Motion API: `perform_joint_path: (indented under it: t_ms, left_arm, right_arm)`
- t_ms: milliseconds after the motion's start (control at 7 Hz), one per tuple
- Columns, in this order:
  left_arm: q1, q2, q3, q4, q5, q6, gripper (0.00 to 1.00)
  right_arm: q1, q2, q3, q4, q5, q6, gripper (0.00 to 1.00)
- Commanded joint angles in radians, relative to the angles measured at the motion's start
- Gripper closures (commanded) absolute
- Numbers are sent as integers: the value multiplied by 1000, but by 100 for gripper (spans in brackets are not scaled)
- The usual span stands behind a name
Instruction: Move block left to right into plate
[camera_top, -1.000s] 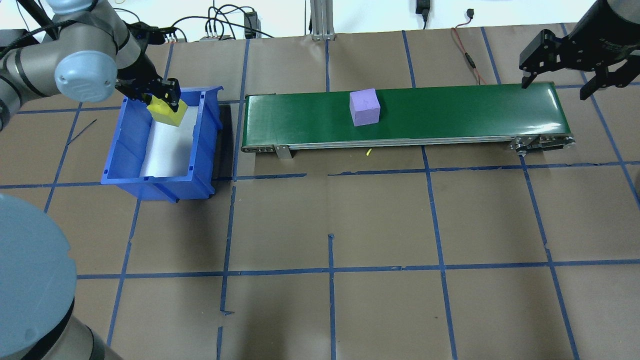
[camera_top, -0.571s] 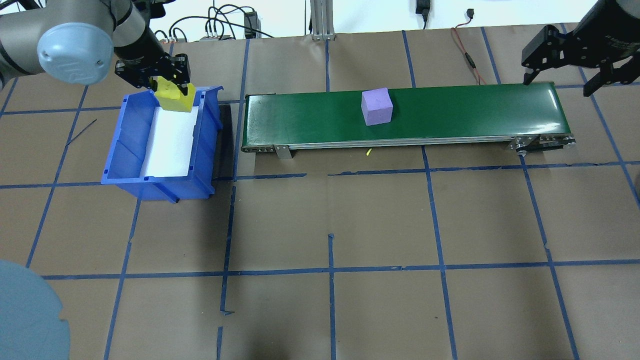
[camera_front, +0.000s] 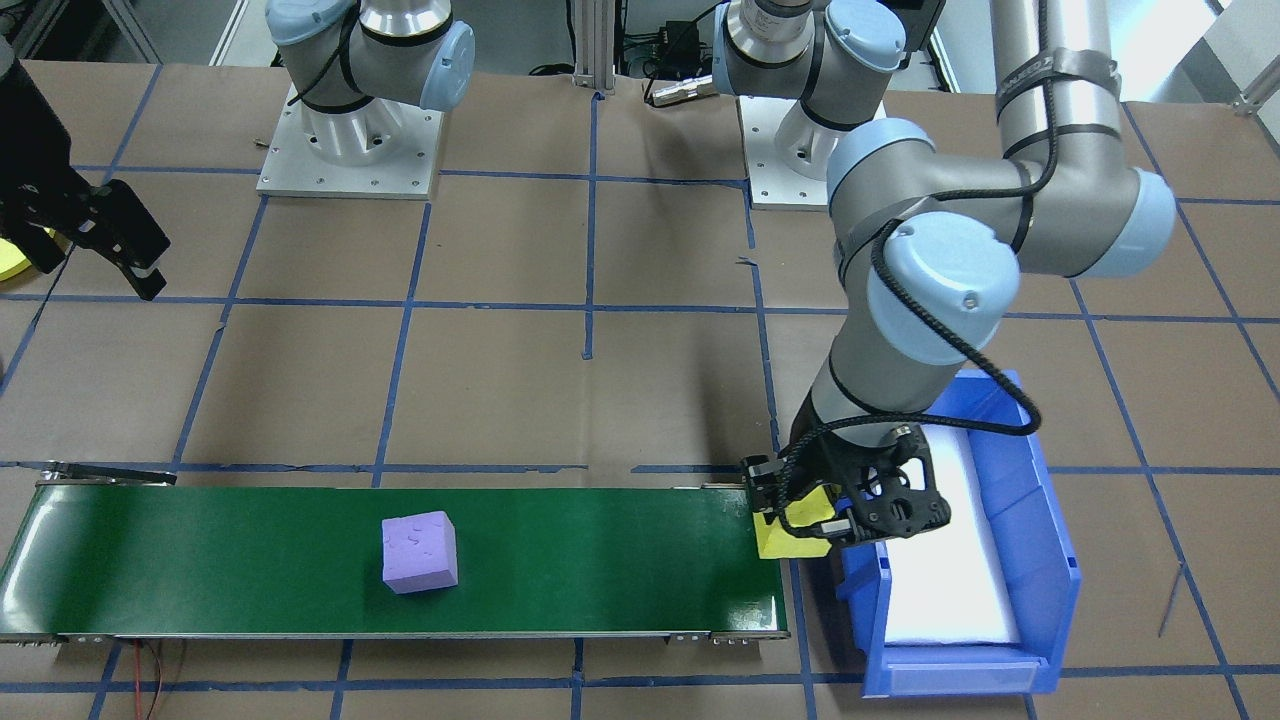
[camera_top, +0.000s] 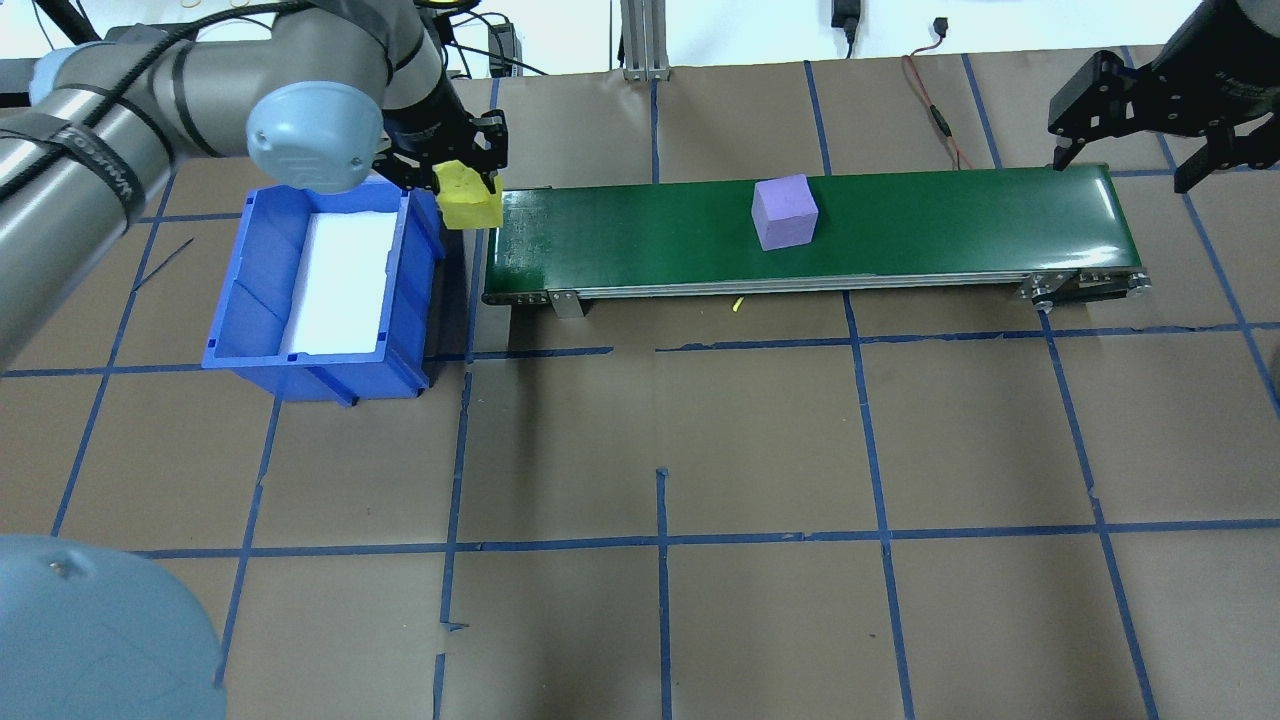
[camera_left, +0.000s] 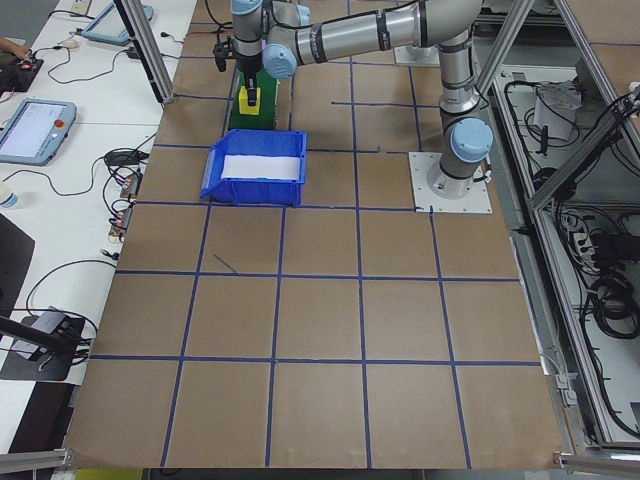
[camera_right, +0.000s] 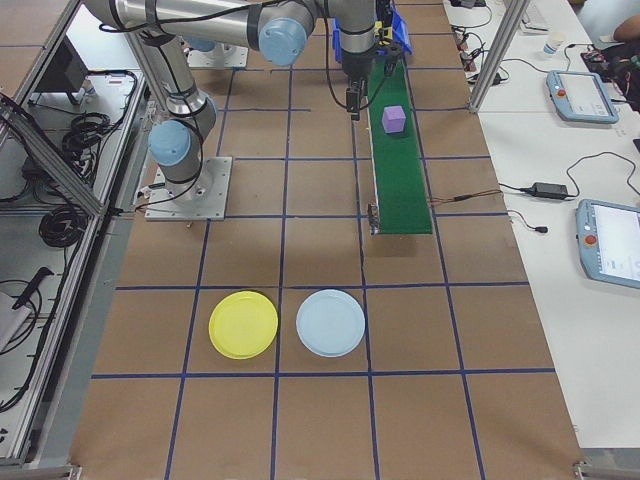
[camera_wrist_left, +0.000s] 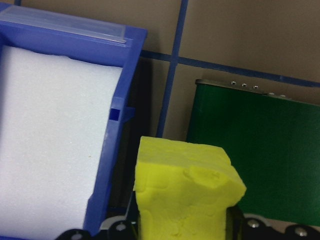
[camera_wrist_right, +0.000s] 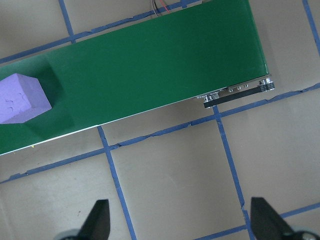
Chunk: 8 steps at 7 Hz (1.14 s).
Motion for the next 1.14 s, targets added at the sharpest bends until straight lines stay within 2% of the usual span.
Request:
perform_joint_path:
  t_ms: [0, 143, 286, 429, 571, 714, 857, 1000]
  left_arm:
    - [-46, -48, -5, 26, 0, -15, 68]
    - [-49, -52, -14, 31, 0, 2, 68]
    - [-50, -84, -18, 75, -2, 29, 64]
    - [-51, -100, -19, 95, -49, 28, 59]
    - [-51, -101, -21, 95, -57, 36, 24]
    - [-51, -100, -19, 95, -53, 55, 1]
    - [-51, -88, -21, 86, -46, 63, 0]
    - [-51, -53, -15, 73, -46, 63, 0]
  right_arm:
    - [-7, 5, 5, -2, -11, -4, 0]
    - [-10, 6, 2, 9, -18, -7, 0]
    - [-6, 6, 11, -11, -18, 13, 0]
    - [-6, 20, 17, -6, -17, 10, 0]
    - [-4, 57, 35, -11, -6, 10, 0]
    - [-4, 125, 43, -34, -13, 15, 0]
    - [-7, 162, 43, -44, -15, 28, 0]
    - [-7, 189, 55, -102, -7, 56, 0]
